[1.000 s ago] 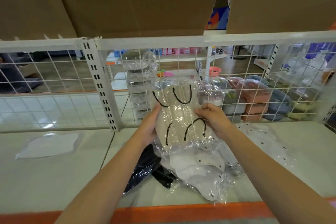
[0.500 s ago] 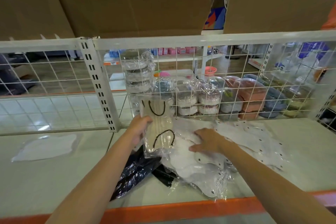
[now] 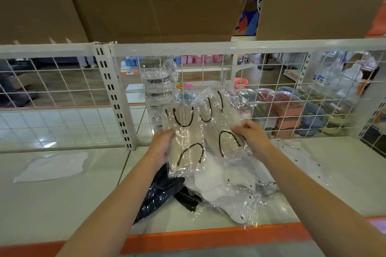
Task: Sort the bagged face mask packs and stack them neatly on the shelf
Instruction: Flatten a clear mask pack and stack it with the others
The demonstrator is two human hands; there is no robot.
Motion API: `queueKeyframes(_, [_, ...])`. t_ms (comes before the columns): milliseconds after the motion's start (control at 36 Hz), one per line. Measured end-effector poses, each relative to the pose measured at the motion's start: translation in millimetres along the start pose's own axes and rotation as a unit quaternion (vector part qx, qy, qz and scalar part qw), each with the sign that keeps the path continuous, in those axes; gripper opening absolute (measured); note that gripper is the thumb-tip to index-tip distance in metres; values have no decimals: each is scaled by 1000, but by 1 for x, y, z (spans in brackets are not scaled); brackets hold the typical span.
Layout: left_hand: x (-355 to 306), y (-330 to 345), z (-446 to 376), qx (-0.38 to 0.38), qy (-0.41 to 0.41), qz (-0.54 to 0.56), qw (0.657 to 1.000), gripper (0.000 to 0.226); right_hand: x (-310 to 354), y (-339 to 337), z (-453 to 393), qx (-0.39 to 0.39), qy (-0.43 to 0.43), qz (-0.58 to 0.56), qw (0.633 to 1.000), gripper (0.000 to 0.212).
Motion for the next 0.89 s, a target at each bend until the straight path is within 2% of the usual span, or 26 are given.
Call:
queueKeyframes(111, [-3,-9,-2,-47,16,20,999,29,14,-17,3,-98,-39,125,987,32])
queueKeyframes(167, [-5,-9,-1,-47,19,41,998,25,19,-17,3,-93,-54,169,980,31])
queueKeyframes(250, [-4,-7,-2,-39,9,60,997,24,21,-11,5,-62,-61,169,982,28])
queueKeyframes(333, [-5,3,2,-14,-2,73,997,15,26,-10,8,-64,-81,61,993,29])
queueKeyframes(389, [-5,12,8,2,-15,82,996,17,26,-7,9,-53,-63,-46,996,25])
queueKeyframes(472, [-2,19,8,4,-20,80,997,16,27,14,10,40,-4,-267,963,21])
queueKeyframes(528, [1,24,9,12,-29,73,997,22,28,26,14,80,29,-285,955,19])
queueKeyframes(583, [3,32,13,29,-41,87,995,31,26,34,19,97,36,-179,978,18])
queueKeyframes(639, [4,39,14,49,-45,81,995,41,22,40,23,105,11,4,994,17])
queueKeyframes(694, [5,46,19,80,-47,53,994,61,16,45,25,115,-11,124,986,22])
queueKeyframes(750, [6,51,25,88,-37,-15,995,78,13,52,27,134,-30,192,972,25])
queueKeyframes(778, [5,51,27,74,-22,-42,996,76,12,55,28,145,-40,225,963,26])
queueKeyframes(861, [4,45,26,18,4,-52,998,31,16,56,28,141,-69,250,955,19])
queueKeyframes(889, [5,41,24,0,6,-56,998,25,18,53,26,124,-76,257,955,14])
Point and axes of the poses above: each hand's wrist, its own z-axis away from the middle knuckle, its own y-axis out of the palm, x = y × z, the point moved 8 cm from there along -z, towards the middle knuckle, and after that the axes turned 3 degrees about -y, right-handed, at the moved point
